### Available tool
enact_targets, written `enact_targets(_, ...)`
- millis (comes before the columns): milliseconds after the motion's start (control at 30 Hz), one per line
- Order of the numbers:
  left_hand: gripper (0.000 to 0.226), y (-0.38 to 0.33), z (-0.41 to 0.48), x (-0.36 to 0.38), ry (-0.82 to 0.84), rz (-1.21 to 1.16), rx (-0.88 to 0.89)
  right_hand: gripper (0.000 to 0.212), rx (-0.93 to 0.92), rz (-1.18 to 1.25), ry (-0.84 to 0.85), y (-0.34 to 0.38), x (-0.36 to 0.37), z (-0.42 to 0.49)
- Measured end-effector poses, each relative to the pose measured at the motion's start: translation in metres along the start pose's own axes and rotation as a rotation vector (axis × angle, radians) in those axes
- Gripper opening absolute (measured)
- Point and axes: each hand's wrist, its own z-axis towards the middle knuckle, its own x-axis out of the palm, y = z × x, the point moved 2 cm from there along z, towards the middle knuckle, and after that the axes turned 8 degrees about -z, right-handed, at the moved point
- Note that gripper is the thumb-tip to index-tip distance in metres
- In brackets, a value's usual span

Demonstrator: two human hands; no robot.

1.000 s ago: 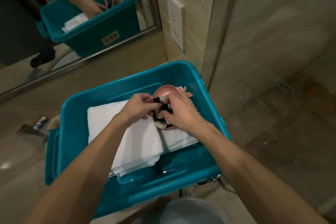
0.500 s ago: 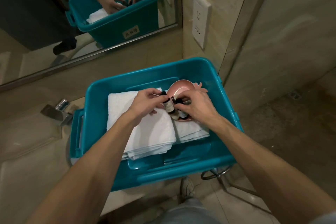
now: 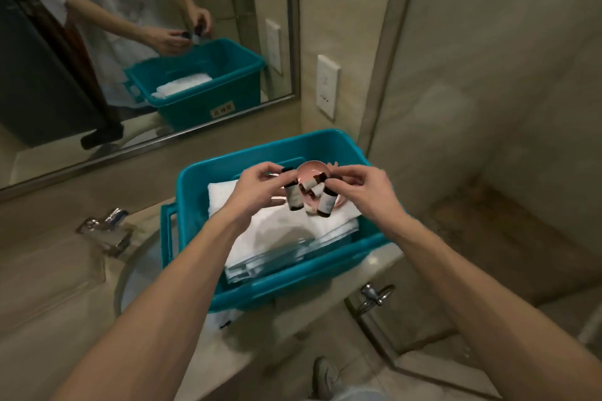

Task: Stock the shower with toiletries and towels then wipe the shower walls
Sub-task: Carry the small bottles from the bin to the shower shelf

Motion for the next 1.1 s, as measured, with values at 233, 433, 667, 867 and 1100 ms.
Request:
enact_targets(233,0.019,-0.019,-0.064,0.040,0.219,-0.100,0.135,0.011,0.108,0.169,-0.205,0.035,-0.044,-0.106)
enact_targets(433,0.042,-0.027,-0.108,0.090,0.381,-0.122,0.142,0.013,0.216,0.299,-0.314,0.045,-0.080,-0.177)
enact_targets(667,0.019,-0.062,-0.141,0.156,0.580,0.016,0.261,0.017,0.124,0.227,-0.524,0.046,-0.143,-0.247)
enact_targets(867,0.018,-0.073,-0.173,0.259,0.797,0.059,0.284,0.025,0.110,0.220,-0.624,0.027,-0.209,-0.300)
enact_targets(1100,0.018,-0.077,-0.212,0.380,0.954,0.033,0.327,0.023,0.102,0.293,-0.740,0.000,-0.314,-0.335)
